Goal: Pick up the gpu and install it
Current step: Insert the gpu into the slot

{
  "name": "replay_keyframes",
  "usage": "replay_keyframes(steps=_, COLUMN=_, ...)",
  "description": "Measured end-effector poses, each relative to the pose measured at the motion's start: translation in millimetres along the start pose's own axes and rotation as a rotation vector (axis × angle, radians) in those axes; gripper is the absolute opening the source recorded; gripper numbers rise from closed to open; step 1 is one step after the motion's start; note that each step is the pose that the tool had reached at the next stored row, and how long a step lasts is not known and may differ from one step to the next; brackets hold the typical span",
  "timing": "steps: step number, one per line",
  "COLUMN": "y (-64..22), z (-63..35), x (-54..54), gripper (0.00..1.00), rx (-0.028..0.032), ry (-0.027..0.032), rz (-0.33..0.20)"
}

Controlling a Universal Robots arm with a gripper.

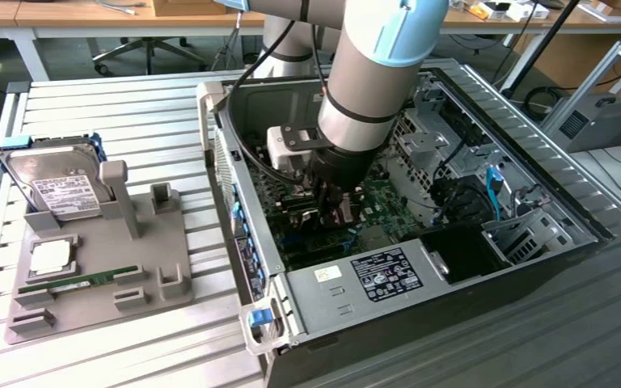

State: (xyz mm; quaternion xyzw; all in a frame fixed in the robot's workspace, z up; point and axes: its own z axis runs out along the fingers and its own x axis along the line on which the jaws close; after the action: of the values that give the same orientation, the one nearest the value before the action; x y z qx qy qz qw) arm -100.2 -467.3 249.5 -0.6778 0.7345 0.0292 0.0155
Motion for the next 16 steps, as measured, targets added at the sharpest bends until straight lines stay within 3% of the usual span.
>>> replay_keyframes(steps=16, y=0.0, z=0.6, x=0.0, gripper=0.27, rx=0.0009, ry=-0.0002, rz=0.014)
